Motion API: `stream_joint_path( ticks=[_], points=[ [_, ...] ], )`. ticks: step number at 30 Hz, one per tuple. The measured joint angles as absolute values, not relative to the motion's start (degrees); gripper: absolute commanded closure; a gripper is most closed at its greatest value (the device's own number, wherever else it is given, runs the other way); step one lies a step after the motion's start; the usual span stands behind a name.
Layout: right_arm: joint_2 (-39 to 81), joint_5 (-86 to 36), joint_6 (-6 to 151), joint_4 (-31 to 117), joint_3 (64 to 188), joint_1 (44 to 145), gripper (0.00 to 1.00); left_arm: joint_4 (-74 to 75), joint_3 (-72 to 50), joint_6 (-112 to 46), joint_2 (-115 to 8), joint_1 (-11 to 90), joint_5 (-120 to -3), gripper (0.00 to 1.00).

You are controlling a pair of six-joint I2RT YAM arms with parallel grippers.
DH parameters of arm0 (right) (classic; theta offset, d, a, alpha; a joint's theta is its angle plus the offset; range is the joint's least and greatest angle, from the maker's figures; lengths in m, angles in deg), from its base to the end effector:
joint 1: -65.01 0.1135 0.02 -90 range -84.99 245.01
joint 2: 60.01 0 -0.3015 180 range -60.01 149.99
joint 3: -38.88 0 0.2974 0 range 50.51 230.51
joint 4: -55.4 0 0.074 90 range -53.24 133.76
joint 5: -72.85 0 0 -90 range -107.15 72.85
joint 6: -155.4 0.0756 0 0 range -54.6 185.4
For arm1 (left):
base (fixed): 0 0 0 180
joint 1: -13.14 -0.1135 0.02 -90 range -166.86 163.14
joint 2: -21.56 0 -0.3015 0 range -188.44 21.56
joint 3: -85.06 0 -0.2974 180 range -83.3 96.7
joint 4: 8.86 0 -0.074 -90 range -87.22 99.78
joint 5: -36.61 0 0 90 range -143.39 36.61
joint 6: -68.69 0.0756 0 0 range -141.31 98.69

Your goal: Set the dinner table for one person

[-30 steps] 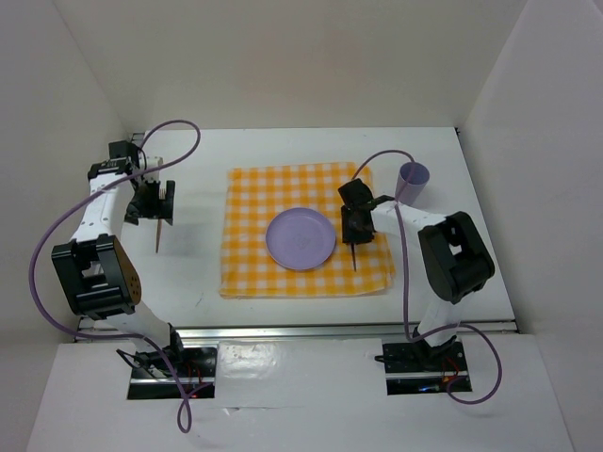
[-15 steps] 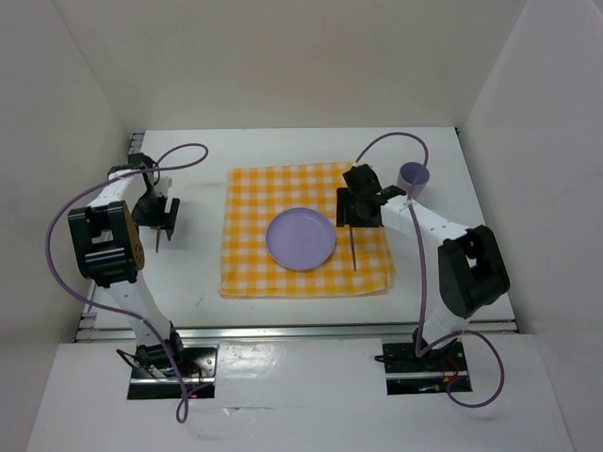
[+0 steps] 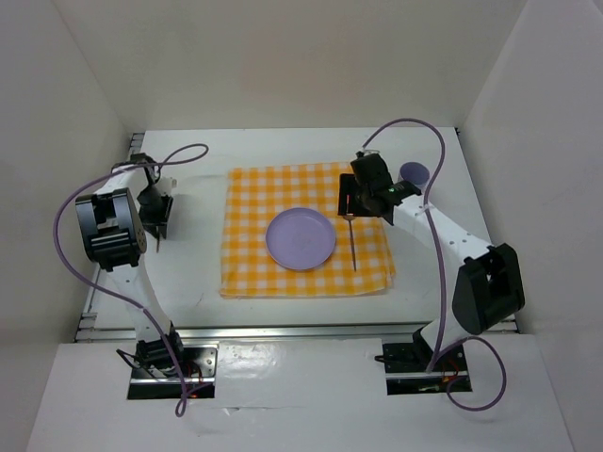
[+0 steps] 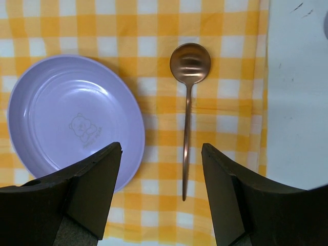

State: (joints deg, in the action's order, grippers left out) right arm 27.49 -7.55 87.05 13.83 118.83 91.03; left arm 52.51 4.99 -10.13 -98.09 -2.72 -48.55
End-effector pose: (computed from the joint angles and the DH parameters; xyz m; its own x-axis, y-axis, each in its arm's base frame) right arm 0.3640 0.1637 0.2633 -0.7549 0.0363 -0.6548 -0.0602 0.9904 0.1243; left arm 0.4525 0.1352 0.1276 -0.9875 -0.0797 -0.1358 -0.0952 0.9892 0.1118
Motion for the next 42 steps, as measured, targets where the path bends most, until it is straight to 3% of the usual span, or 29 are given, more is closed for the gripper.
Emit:
stream_joint_path(
  ticks=[2,3,12,16,25,33,42],
  points=[
    [26.36,-7.24,87.05,13.50,118.83,91.03,0.28,53.58,6.43,-9.69,-99.19,-2.85,-50.34,0.95],
    [25.74,-7.00,87.05,13.37,118.83,91.03,0.28,54.13,7.11,-9.71,-99.69,-2.91,-51.26,1.00],
    [19.38,-3.83,87.68,12.89,118.04,91.03,0.28,55.05,8.07,-11.96,-99.67,-5.38,-59.72,1.00],
    [17.09,-2.54,88.40,12.76,116.10,91.03,0.28,54.81,5.36,-14.87,-94.20,-4.14,-61.99,1.00],
    [16.63,-0.58,90.00,12.00,113.45,91.03,0.28,59.27,11.52,-20.47,-77.96,10.22,-69.51,1.00],
    [15.80,0.52,90.46,11.51,112.73,91.03,0.28,61.78,8.07,-30.13,-83.65,28.17,-65.69,1.00],
    [12.54,2.22,91.11,10.68,111.35,91.01,0.28,53.58,2.30,-46.76,-86.36,28.56,-63.74,1.00]
  ],
)
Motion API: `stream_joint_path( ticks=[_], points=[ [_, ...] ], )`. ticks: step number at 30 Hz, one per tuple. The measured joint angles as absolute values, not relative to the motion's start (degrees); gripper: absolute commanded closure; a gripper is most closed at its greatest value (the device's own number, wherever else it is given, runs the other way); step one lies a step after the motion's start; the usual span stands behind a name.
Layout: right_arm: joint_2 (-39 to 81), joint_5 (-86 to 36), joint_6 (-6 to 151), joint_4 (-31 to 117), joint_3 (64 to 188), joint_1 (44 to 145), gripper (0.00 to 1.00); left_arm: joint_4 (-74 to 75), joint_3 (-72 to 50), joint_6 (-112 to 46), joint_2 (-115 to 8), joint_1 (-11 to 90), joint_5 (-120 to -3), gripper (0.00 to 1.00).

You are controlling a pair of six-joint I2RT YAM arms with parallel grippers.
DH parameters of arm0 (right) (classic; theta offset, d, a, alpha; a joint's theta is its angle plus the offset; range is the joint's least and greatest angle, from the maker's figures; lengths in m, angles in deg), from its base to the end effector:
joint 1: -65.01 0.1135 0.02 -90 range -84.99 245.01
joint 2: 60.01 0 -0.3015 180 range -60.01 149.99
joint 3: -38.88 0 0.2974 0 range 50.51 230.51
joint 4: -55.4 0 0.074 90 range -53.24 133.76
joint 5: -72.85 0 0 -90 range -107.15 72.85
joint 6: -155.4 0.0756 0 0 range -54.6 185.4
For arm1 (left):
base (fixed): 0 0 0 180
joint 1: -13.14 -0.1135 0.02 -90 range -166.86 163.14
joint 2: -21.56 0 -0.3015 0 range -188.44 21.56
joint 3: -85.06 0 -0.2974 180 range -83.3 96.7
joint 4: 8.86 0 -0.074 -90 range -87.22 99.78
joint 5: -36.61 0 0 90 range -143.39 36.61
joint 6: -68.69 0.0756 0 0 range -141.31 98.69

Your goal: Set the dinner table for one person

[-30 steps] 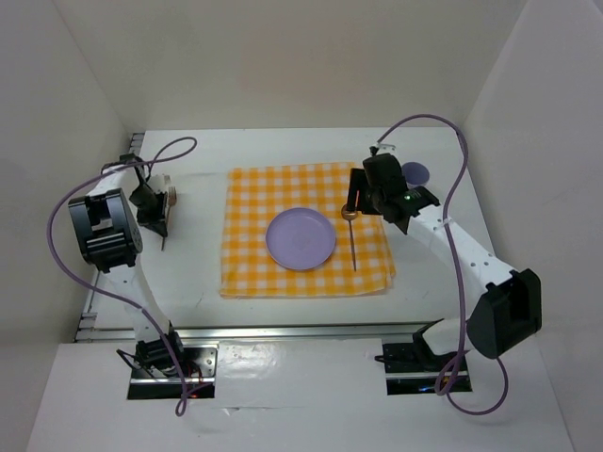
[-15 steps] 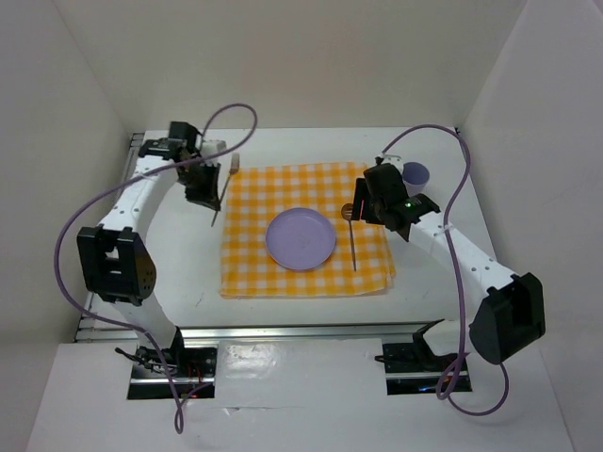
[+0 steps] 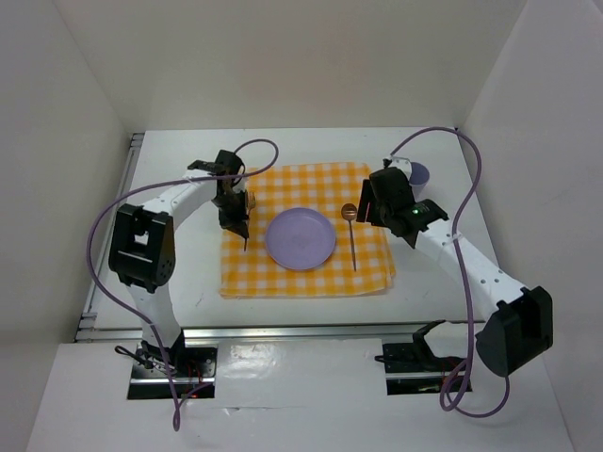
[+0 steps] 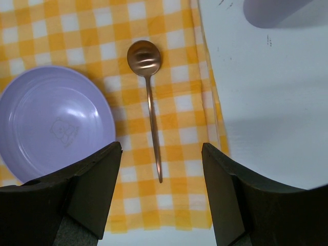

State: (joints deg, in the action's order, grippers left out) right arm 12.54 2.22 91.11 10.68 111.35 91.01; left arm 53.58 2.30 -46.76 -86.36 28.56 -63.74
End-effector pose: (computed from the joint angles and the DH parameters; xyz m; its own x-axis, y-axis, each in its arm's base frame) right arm 0.3077 0.1222 0.2983 -0.6583 0.1343 -0.7407 0.0927 0.9909 0.0973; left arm 0.4284 -0.1322 0.2033 -0.9670 -0.1718 -0.1883 -0.1148 0.9531 -0.2800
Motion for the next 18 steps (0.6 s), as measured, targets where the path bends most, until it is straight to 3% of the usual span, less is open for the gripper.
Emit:
stream_joint_path(
  ticks=[7,18],
  points=[
    [11.45,3.18,91.13,9.74,110.33,91.01,0.28,49.21,-5.48,-54.50,-86.31,30.15,-61.97,1.00],
    [11.08,4.04,91.29,8.85,108.99,91.01,0.25,46.70,-6.73,-56.07,-87.99,31.66,-56.59,1.00]
  ],
)
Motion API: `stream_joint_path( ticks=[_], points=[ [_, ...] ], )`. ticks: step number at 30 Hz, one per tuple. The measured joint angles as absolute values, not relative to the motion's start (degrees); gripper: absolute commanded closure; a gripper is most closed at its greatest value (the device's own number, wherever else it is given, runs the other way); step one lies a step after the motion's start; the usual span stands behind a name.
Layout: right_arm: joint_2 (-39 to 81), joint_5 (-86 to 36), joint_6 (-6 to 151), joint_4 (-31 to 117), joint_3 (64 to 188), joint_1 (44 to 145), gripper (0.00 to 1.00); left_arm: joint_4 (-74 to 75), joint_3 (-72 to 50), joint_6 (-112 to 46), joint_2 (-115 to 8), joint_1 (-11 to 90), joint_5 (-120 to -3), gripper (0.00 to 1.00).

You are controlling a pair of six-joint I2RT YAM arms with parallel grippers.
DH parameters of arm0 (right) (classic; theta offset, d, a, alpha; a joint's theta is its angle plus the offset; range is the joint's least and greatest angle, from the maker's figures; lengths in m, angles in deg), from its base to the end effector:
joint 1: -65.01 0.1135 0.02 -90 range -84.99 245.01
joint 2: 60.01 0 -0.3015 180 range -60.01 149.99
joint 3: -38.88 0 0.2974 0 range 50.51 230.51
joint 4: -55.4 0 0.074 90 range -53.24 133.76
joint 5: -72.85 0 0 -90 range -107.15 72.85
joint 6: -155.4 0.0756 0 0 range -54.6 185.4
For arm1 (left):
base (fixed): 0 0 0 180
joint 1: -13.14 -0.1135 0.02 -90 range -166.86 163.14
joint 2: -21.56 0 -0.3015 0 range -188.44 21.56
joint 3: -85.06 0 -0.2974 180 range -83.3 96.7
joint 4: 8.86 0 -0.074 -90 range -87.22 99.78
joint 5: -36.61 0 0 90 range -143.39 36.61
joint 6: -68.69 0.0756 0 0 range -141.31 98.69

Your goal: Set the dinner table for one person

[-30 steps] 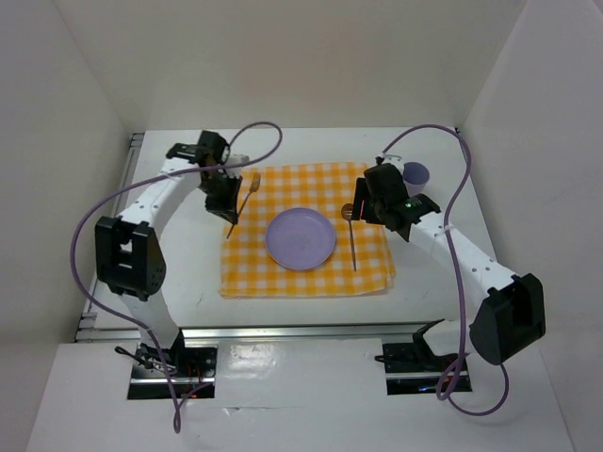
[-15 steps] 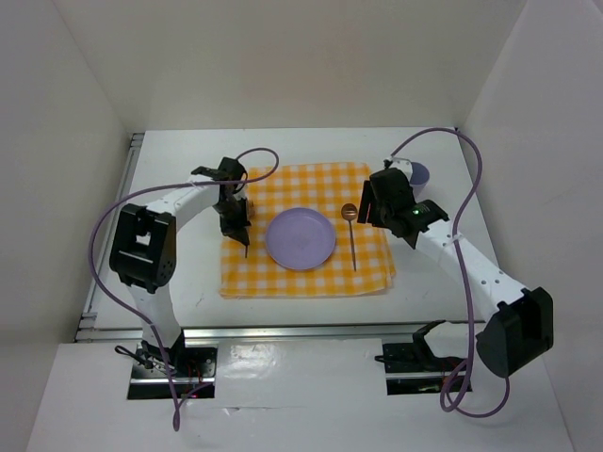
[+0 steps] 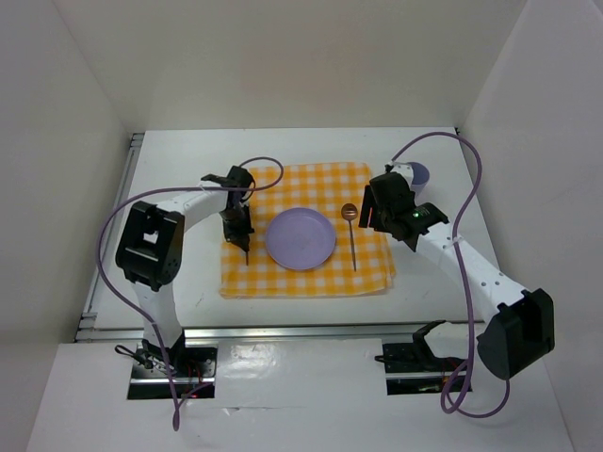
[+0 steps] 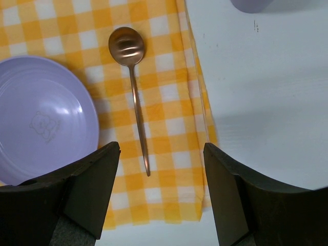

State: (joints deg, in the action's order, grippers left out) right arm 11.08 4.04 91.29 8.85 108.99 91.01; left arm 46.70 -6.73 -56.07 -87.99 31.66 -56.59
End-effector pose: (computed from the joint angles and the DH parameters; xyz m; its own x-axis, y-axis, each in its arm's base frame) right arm 0.2971 0.1145 0.2871 -0.6791 0.1217 -0.7239 0.1191 0.9914 0.0550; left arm 0.4081 -0.1412 0.1438 -0.9464 -0.2833 -0.1552 -0.2561 0.9509 -0.1739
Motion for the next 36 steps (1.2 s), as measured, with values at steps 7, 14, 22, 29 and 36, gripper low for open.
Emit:
stream_joint_path(
  ticks=[7,14,22,29,36],
  points=[
    [11.47,4.30,91.29,8.87,109.01,91.01,0.25,47.03,-7.06,-55.42,-89.11,33.04,-55.09,1.00],
    [11.71,4.30,91.29,8.87,109.01,91.01,0.25,47.79,-6.79,-53.06,-89.59,35.20,-54.45,0.92],
    [11.71,4.52,91.29,8.87,109.01,91.01,0.25,47.90,-6.62,-51.00,-90.18,35.07,-54.45,0.65],
    [11.71,4.60,91.29,8.87,109.01,91.01,0.25,48.32,-5.61,-49.80,-90.75,35.05,-56.77,0.25],
    [11.71,4.58,91.29,8.65,109.19,91.01,0.23,52.12,-1.57,-49.62,-90.77,34.72,-56.94,0.25]
  ],
)
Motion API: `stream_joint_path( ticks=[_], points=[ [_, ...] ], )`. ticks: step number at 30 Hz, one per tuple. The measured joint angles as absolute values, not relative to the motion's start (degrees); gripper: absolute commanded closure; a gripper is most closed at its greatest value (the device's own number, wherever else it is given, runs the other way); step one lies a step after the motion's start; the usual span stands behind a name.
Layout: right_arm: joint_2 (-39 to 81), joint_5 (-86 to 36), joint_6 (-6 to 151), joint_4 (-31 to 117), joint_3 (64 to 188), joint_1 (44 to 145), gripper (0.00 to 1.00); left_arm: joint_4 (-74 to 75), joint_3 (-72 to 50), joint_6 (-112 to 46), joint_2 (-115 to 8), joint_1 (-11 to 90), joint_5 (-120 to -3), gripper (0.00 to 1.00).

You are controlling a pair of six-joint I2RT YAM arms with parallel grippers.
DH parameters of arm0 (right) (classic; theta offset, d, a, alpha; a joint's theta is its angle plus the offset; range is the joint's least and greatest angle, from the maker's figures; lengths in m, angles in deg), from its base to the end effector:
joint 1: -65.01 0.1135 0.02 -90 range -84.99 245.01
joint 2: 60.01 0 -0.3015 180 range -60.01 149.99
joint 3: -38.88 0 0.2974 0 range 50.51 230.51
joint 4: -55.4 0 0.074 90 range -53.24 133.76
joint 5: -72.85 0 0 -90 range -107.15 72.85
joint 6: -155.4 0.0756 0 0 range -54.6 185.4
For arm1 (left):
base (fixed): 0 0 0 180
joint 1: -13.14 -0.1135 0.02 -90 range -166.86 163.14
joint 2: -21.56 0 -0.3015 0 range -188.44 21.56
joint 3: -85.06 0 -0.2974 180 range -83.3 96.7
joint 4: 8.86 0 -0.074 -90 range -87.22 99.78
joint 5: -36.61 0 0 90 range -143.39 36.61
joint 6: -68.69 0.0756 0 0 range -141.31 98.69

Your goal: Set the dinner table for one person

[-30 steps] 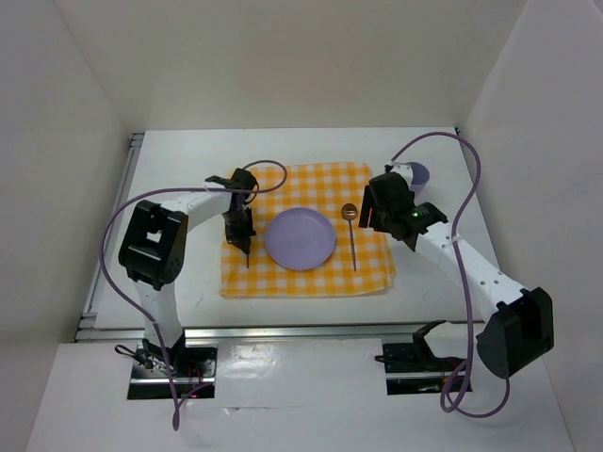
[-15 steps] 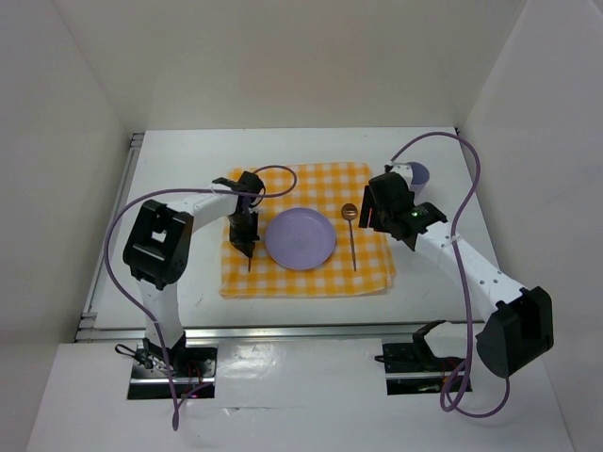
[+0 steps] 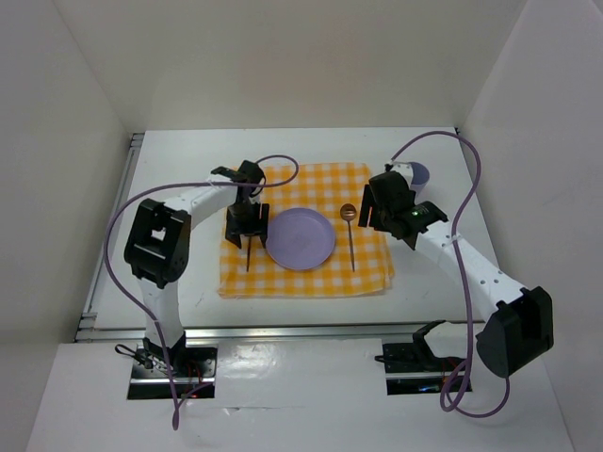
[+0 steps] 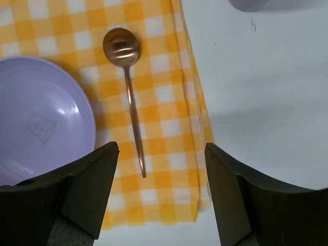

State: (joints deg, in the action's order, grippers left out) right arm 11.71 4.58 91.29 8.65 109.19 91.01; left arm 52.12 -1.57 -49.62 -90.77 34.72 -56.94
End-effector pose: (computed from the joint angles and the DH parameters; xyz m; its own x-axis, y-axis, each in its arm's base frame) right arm 0.2989 0.1147 0.2850 -0.6833 0.1180 -0.7205 0.1257 0.9911 0.0431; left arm 0.4092 -0.1669 0.1486 -0.9850 -0.1194 -0.1249 -0.1022 0.9854 -0.1365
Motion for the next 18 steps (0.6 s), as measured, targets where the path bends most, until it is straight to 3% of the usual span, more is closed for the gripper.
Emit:
stream_joint_path(
  ticks=[6,12,18],
  points=[
    [14.71,3.01,90.87,5.96,118.59,86.88,0.21,56.43,10.36,-48.68,-90.86,34.05,-56.86,0.26],
    [27.60,-2.65,87.05,3.65,137.23,71.67,0.20,58.92,20.03,-48.44,-90.64,32.03,-52.83,0.28],
    [36.94,-6.59,84.03,1.72,144.77,59.58,0.20,59.77,27.72,-46.50,-89.17,26.64,-46.80,0.30]
  ],
)
